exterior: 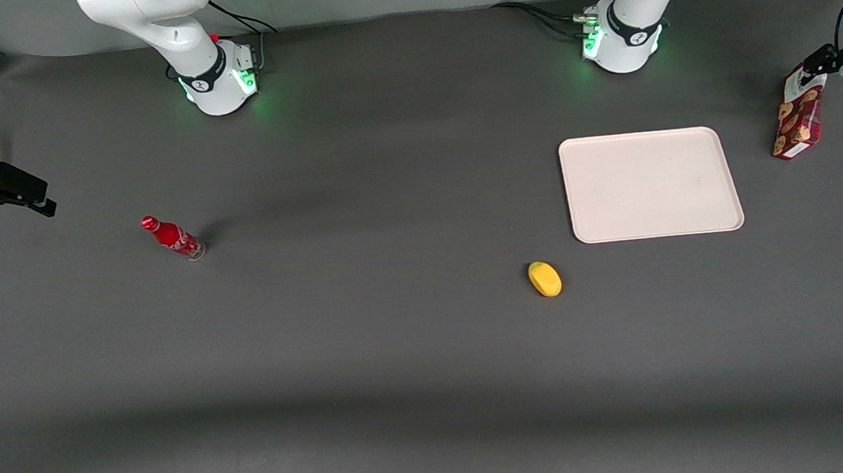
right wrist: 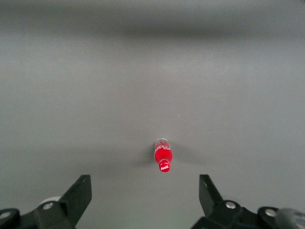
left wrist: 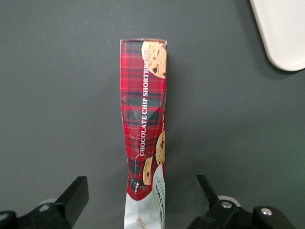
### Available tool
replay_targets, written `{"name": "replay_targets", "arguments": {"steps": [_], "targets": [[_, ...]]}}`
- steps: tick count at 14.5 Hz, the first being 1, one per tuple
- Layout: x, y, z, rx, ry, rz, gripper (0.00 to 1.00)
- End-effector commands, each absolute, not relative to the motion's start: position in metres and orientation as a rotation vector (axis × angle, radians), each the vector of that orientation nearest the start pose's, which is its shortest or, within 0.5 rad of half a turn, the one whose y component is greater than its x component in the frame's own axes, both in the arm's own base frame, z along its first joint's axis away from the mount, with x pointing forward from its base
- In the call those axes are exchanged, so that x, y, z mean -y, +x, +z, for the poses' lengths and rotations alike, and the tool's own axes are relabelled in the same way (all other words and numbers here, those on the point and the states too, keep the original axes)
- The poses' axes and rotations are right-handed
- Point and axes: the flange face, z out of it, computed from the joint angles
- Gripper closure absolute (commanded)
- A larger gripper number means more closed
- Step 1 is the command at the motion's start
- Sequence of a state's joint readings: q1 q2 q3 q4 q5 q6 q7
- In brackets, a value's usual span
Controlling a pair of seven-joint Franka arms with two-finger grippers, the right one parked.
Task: Place red cookie box on tray
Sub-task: 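Close the left gripper on the cookie box's upper end, then lift the cookie box with the left gripper toward the tray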
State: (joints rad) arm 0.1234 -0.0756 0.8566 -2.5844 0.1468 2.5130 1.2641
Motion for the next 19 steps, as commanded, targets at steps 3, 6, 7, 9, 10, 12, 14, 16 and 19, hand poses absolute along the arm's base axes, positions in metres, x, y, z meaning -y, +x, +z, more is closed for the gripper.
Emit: {"name": "replay_targets", "arguments": {"steps": [3, 6, 7, 9, 10, 12, 14, 16, 19], "targets": [[-0.363, 0.243, 0.245, -0.659, -3.029, 0.139, 0.00], [-0.360, 0.244, 0.237, -0.655, -3.040, 0.164, 0.00], [-0.358, 0.247, 0.235, -0.650, -3.047, 0.161, 0.00], [-0.355, 0.251, 0.231, -0.666, -3.040, 0.175, 0.00], [-0.355, 0.253, 0.230, -0.673, -3.033, 0.174, 0.02], [-0.350, 0.259, 0.227, -0.699, -3.027, 0.184, 0.08], [-0.345, 0.265, 0.224, -0.681, -3.044, 0.169, 0.15], [-0.344, 0.269, 0.221, -0.690, -3.024, 0.164, 0.27], [-0.346, 0.269, 0.219, -0.707, -3.011, 0.173, 0.49]]}}
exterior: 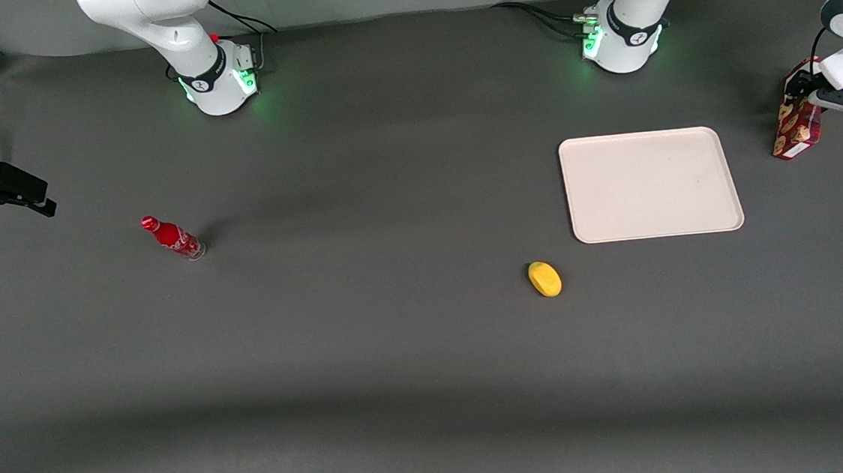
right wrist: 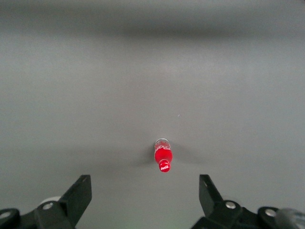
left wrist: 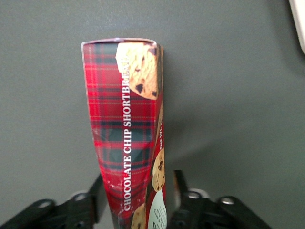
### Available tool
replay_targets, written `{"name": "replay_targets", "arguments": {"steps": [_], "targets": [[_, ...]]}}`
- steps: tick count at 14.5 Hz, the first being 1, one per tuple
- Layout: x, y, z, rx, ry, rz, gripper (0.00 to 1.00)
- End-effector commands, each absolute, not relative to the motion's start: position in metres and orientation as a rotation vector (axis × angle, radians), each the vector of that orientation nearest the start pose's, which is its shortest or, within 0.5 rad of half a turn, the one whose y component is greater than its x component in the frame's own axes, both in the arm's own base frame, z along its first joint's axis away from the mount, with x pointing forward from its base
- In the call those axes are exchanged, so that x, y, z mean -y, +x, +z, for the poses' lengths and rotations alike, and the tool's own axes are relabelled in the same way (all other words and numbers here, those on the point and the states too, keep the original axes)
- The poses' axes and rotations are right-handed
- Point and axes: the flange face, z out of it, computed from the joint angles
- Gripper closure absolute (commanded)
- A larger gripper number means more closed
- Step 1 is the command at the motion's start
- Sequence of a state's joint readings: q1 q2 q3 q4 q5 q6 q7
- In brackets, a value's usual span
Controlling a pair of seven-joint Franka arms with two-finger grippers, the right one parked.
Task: Place red cookie box on tray
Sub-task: 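Lift the cookie box with the left gripper toward the tray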
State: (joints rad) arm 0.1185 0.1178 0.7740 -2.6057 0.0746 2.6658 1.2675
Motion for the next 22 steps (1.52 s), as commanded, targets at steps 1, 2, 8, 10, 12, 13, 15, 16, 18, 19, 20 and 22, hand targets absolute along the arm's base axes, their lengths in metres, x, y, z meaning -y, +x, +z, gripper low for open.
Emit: {"name": "replay_targets", "arguments": {"steps": [1, 2, 8, 10, 12, 13, 15, 16, 18, 19, 20, 22], "targets": [[-0.346, 0.270, 0.219, -0.711, -3.009, 0.174, 0.56], [-0.347, 0.270, 0.219, -0.711, -3.007, 0.177, 0.71], [-0.351, 0.290, 0.232, -0.747, -2.992, 0.164, 1.00], [-0.355, 0.302, 0.253, -0.678, -3.045, 0.161, 1.00], [-0.347, 0.324, 0.285, -0.537, -3.132, 0.169, 1.00], [-0.337, 0.341, 0.305, -0.483, -3.150, 0.160, 1.00], [-0.317, 0.372, 0.343, -0.376, -3.176, 0.233, 1.00], [-0.304, 0.387, 0.363, -0.292, -3.181, 0.277, 1.00], [-0.257, 0.423, 0.399, -0.143, -3.144, 0.327, 1.00], [-0.233, 0.438, 0.412, -0.081, -3.103, 0.365, 1.00], [-0.209, 0.448, 0.419, -0.024, -3.074, 0.399, 1.00], [-0.166, 0.458, 0.424, 0.040, -3.037, 0.419, 1.00]]}}
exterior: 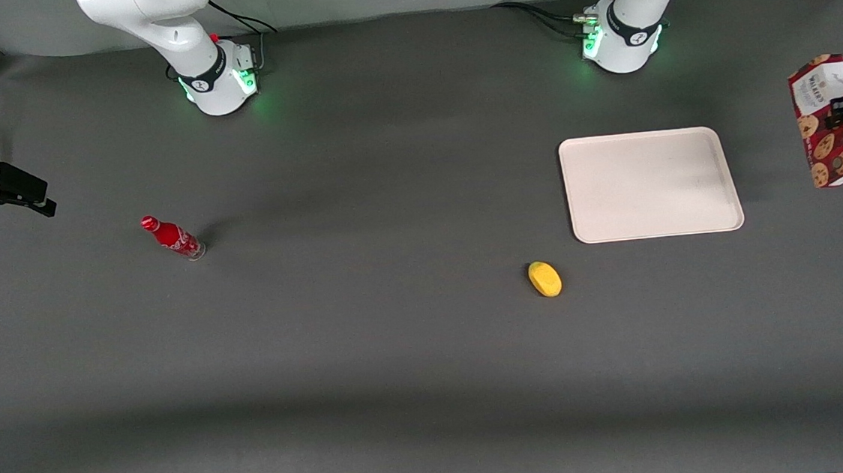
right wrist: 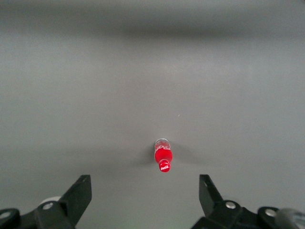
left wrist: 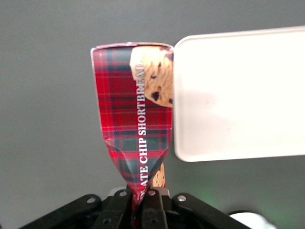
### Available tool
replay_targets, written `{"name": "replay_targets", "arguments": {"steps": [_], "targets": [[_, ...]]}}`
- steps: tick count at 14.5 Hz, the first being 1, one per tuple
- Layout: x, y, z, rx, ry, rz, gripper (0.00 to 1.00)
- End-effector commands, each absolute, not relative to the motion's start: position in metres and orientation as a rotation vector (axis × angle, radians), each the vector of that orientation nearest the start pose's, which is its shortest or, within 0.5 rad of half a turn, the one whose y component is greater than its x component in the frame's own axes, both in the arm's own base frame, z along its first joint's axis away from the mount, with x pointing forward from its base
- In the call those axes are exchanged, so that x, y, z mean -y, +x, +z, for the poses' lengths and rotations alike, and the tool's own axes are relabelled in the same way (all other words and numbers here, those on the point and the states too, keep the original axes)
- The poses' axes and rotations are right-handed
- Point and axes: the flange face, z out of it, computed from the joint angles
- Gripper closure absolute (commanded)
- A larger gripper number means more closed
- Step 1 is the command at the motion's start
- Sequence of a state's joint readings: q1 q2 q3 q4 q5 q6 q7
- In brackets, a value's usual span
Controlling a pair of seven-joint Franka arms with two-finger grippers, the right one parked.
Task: Place red cookie box on tray
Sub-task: 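Lift the cookie box with the left gripper toward the tray, then lower the held cookie box onto the tray's edge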
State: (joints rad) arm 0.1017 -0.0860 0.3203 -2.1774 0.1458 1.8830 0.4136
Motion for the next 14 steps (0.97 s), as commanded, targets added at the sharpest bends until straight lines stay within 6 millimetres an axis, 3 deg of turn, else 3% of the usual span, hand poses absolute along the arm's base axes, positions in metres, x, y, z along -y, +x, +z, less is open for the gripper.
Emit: {"name": "replay_targets", "arguments": {"steps": [1, 8, 14], "targets": [[-0.155, 0.457, 0.420, 0.055, -3.025, 0.436, 1.00], [-0.130, 0.420, 0.325, -0.004, -3.056, 0.425, 1.00], [-0.122, 0.419, 0.265, 0.023, -3.058, 0.336, 1.00]]}}
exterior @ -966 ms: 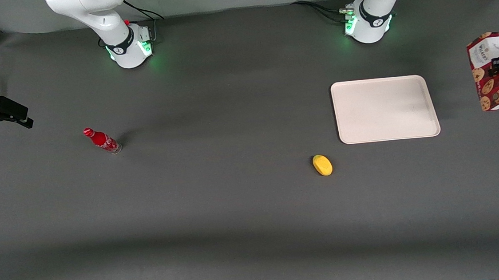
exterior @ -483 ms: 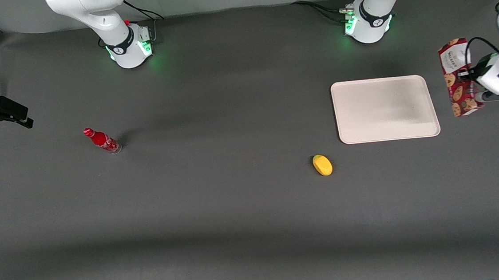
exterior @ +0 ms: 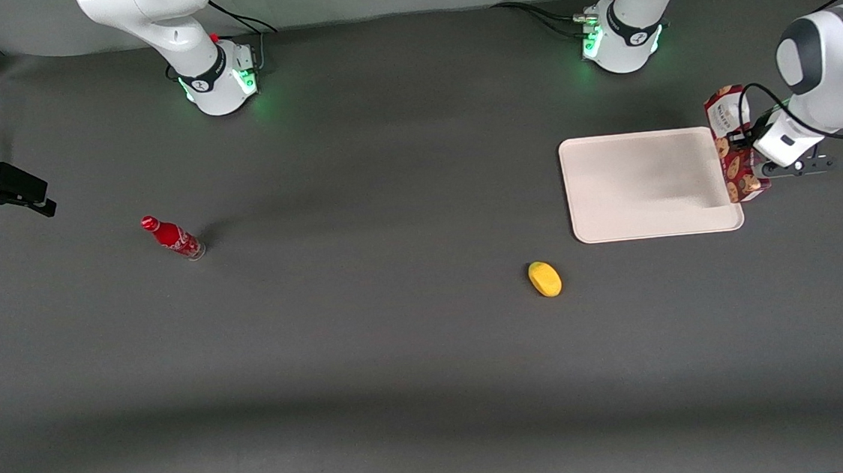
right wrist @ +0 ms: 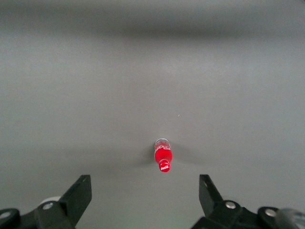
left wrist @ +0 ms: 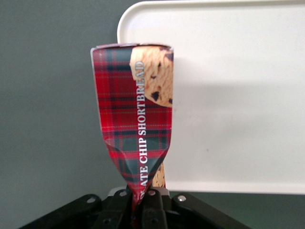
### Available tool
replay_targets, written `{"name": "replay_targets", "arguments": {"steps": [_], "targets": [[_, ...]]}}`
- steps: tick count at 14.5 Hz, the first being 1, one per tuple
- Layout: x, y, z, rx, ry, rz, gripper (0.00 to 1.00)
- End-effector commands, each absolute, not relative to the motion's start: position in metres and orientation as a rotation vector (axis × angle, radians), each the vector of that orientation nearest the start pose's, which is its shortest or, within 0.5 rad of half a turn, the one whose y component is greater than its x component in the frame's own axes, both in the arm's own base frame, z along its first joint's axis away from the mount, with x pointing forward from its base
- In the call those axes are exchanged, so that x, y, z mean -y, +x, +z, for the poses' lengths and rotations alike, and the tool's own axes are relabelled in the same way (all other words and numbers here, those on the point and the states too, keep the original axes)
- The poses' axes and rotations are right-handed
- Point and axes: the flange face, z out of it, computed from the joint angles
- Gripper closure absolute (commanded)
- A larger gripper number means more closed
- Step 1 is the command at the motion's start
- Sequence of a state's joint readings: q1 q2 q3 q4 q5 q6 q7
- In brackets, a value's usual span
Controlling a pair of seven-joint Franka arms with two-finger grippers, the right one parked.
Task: Place red cookie box on tray
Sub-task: 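Lower the held cookie box onto the tray's edge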
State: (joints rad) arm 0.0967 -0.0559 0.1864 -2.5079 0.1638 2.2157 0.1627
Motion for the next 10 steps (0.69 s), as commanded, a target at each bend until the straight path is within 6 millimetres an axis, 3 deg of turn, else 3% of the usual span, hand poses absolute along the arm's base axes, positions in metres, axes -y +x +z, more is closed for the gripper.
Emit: {"name": "replay_targets", "arguments": {"steps": [1, 5, 7, 8, 9, 10], "targets": [[-0.121, 0.421, 0.257, 0.022, -3.057, 0.326, 1.00], [-0.113, 0.422, 0.244, 0.015, -3.054, 0.351, 1.00], [-0.109, 0.425, 0.243, -0.004, -3.053, 0.344, 0.52], [-0.107, 0.428, 0.245, -0.011, -3.052, 0.337, 0.33], [-0.105, 0.431, 0.245, -0.033, -3.050, 0.335, 0.00], [-0.102, 0.436, 0.250, -0.054, -3.048, 0.337, 0.00]]}}
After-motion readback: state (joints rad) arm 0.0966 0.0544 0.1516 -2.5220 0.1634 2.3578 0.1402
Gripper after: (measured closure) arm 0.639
